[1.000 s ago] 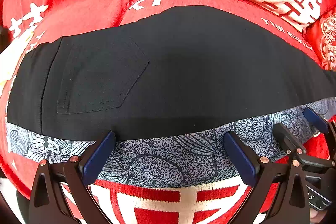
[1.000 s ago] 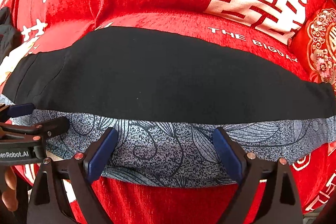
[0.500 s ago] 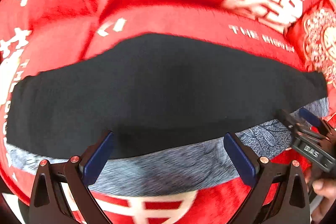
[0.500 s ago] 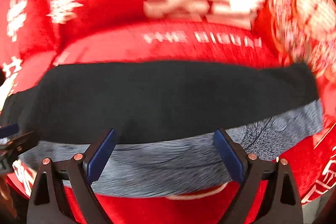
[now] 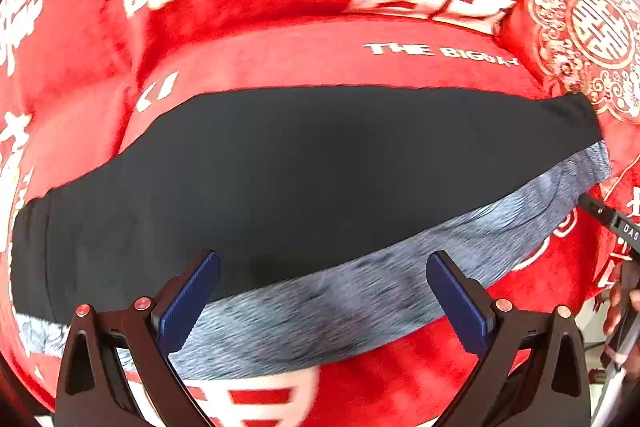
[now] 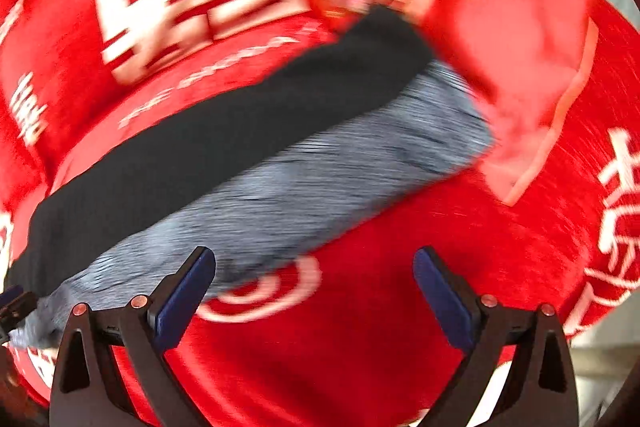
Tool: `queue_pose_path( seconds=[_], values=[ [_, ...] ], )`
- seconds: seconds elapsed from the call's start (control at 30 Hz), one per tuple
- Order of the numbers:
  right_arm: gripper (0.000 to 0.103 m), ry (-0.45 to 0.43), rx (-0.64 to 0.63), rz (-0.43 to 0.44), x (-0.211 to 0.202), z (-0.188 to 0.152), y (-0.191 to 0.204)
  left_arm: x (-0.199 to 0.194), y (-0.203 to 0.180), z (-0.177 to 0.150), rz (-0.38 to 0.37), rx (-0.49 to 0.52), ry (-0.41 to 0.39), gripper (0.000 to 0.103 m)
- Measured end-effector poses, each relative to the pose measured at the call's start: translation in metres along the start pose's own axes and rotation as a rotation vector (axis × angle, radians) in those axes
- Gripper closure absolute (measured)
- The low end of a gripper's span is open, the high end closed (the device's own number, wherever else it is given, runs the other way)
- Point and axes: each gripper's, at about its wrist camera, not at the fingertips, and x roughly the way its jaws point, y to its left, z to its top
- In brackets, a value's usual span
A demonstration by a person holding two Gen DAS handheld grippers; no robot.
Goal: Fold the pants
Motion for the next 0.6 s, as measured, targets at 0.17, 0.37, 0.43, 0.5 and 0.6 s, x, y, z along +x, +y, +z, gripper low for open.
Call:
queue_pose_path(
  seconds=[0.17,0.37,0.43,0.5,0.6],
  values=[
    [0.003,-0.029,-0.037,0.034,-0.017,0.003,0.015,0.046,-0.021,-0.002,0.058,0.039,0.072,0.000],
    [0.003,-0.066,-0.366,0.106,-0.014,0.001,0.116,0.045,-0.014,-0.003,0.038,0.047,0.062,0.000],
    [0.003,-0.046,-0.447,0.124,0.001,-0.002,0.149,0.044,-0.014,-0.002,0.033,0.058,0.062,0.000],
    [0.003,0.023,-0.494,0.084,0.028,-0.003,0.169,0.046,-0.011,0.000,0.031,0.067,0.059,0.000],
    [0.000,0.007,-0.491,0.085,0.036,-0.009,0.171,0.040,-0.006,-0.010,0.015,0.083,0.047,0.000]
  ],
)
